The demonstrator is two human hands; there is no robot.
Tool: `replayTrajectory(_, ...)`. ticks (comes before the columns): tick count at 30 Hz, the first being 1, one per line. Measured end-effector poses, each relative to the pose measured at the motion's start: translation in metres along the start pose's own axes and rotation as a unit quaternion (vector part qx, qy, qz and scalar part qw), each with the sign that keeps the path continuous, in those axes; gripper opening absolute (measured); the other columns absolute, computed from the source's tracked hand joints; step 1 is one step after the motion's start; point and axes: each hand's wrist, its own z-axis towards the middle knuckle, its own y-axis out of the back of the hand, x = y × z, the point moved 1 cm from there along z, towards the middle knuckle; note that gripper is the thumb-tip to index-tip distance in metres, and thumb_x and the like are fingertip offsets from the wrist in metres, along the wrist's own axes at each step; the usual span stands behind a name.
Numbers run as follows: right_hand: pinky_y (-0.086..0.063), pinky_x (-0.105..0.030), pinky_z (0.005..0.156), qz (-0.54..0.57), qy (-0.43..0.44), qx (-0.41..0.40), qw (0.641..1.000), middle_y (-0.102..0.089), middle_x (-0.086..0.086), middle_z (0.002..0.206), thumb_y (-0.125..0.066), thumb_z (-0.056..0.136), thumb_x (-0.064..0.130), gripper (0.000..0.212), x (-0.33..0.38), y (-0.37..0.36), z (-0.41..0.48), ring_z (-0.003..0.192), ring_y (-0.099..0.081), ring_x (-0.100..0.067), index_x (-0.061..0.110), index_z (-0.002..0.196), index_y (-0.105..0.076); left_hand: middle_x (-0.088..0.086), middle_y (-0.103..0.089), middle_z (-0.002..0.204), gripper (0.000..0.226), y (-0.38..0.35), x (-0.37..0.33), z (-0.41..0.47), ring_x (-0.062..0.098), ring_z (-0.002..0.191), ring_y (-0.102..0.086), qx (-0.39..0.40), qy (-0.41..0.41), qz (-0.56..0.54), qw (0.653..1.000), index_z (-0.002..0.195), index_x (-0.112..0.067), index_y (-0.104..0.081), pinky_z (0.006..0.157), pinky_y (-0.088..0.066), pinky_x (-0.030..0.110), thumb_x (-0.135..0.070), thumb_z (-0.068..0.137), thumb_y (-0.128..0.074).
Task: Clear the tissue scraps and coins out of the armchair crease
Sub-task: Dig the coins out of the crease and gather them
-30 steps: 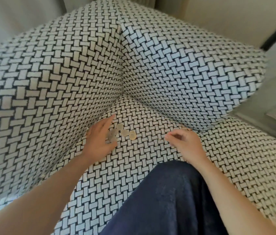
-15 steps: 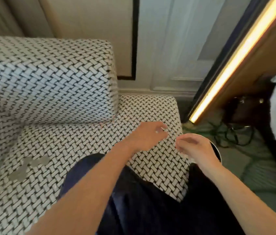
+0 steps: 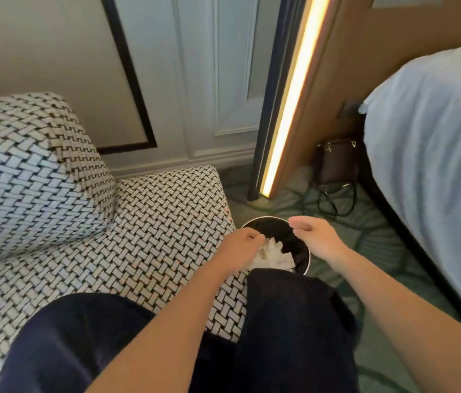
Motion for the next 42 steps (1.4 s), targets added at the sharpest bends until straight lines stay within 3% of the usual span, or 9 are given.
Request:
replayTrajectory(6, -0.049, -0.029, 0.083, 0.053, -0.003, 0.034, 0.998, -0.065, -0.004, 0.116, -0.057, 0.093, 0.022, 0.025, 0.043, -0.012, -0.024, 0.100, -0.062, -0.015, 0.015, 0.115, -0.066, -0.001, -0.056, 0.127, 0.032, 0.022, 0.006, -0.024, 0.006, 0.102, -0.047, -0.023, -0.011, 0.016, 1.000, 0.126, -0.018, -0.055, 0.086, -0.035, 0.023, -0.028, 0.097, -0.045)
replayTrajectory(14, -0.048, -0.026, 0.084, -0.009, 0.151, 0.095, 0.984, -0.064, 0.002, 0.111, -0.060, 0.089, 0.024, 0.025, 0.146, -0.083, -0.098, 0.093, -0.061, -0.004, 0.018, 0.113, -0.065, -0.004, -0.061, 0.119, 0.036, 0.100, 0.033, -0.101, 0.014, 0.110, -0.056, -0.103, -0.048, 0.007, 0.993, 0.120, -0.021, -0.060, 0.097, -0.041, 0.035, -0.041, 0.094, -0.047)
replayTrajectory(18, -0.051, -0.036, 0.093, -0.036, 0.212, 0.161, 0.963, -0.069, 0.009, 0.100, -0.056, 0.093, 0.031, 0.032, 0.184, -0.133, -0.130, 0.085, -0.066, 0.001, 0.022, 0.123, -0.059, -0.006, -0.066, 0.110, 0.031, 0.152, 0.081, -0.147, 0.011, 0.101, -0.060, -0.147, -0.047, 0.005, 0.988, 0.111, -0.021, -0.065, 0.084, -0.043, 0.028, -0.040, 0.095, -0.047)
replayTrajectory(21, -0.051, -0.048, 0.092, -0.065, 0.248, 0.207, 0.944, -0.070, 0.008, 0.100, -0.053, 0.093, 0.032, 0.032, 0.213, -0.171, -0.144, 0.088, -0.070, -0.017, 0.024, 0.124, -0.059, -0.007, -0.065, 0.111, 0.033, 0.185, 0.121, -0.178, 0.010, 0.099, -0.061, -0.172, -0.019, 0.002, 0.985, 0.116, -0.022, -0.063, 0.075, -0.041, 0.023, -0.041, 0.095, -0.047)
replayTrajectory(26, -0.048, -0.023, 0.087, -0.094, 0.295, 0.256, 0.916, -0.069, 0.003, 0.105, -0.053, 0.093, 0.026, 0.026, 0.257, -0.238, -0.154, 0.098, -0.064, -0.014, 0.019, 0.115, -0.065, -0.004, -0.057, 0.126, 0.035, 0.228, 0.196, -0.214, 0.013, 0.100, -0.058, -0.222, 0.047, 0.016, 0.974, 0.128, -0.020, -0.054, 0.085, -0.044, 0.027, -0.034, 0.097, -0.046)
replayTrajectory(28, -0.040, -0.016, 0.087, -0.124, 0.316, 0.276, 0.899, -0.063, 0.000, 0.121, -0.052, 0.095, 0.025, 0.031, 0.270, -0.270, -0.154, 0.109, -0.058, -0.010, 0.016, 0.123, -0.060, -0.006, -0.054, 0.126, 0.032, 0.239, 0.229, -0.227, 0.009, 0.089, -0.058, -0.254, 0.085, -0.004, 0.963, 0.127, -0.022, -0.052, 0.073, -0.045, 0.018, -0.026, 0.096, -0.049)
replayTrajectory(33, -0.049, -0.030, 0.094, -0.205, 0.328, 0.300, 0.872, -0.038, -0.007, 0.148, -0.051, 0.094, 0.013, 0.049, 0.284, -0.345, -0.144, 0.112, -0.060, -0.022, 0.013, 0.142, -0.038, 0.002, -0.040, 0.142, 0.056, 0.238, 0.298, -0.249, 0.021, 0.105, -0.059, -0.328, 0.187, -0.055, 0.924, 0.137, -0.018, -0.042, 0.085, -0.054, 0.038, -0.022, 0.087, -0.064)
replayTrajectory(37, -0.042, -0.022, 0.088, -0.264, 0.334, 0.305, 0.852, -0.025, -0.009, 0.154, -0.053, 0.094, 0.011, 0.062, 0.275, -0.395, -0.145, 0.130, -0.042, -0.027, 0.014, 0.148, -0.025, 0.011, -0.037, 0.142, 0.064, 0.226, 0.336, -0.259, 0.021, 0.106, -0.055, -0.397, 0.234, -0.094, 0.883, 0.140, -0.013, -0.039, 0.082, -0.047, 0.028, -0.013, 0.083, -0.069)
replayTrajectory(42, -0.037, -0.042, 0.106, -0.362, 0.421, 0.229, 0.800, -0.039, -0.009, 0.143, -0.046, 0.096, 0.021, 0.046, 0.255, -0.423, -0.142, 0.129, -0.033, -0.030, 0.010, 0.140, -0.037, 0.006, -0.039, 0.131, 0.066, 0.212, 0.348, -0.262, 0.007, 0.083, -0.056, -0.477, 0.228, -0.135, 0.838, 0.133, -0.016, -0.046, 0.085, -0.050, 0.027, -0.018, 0.075, -0.078)
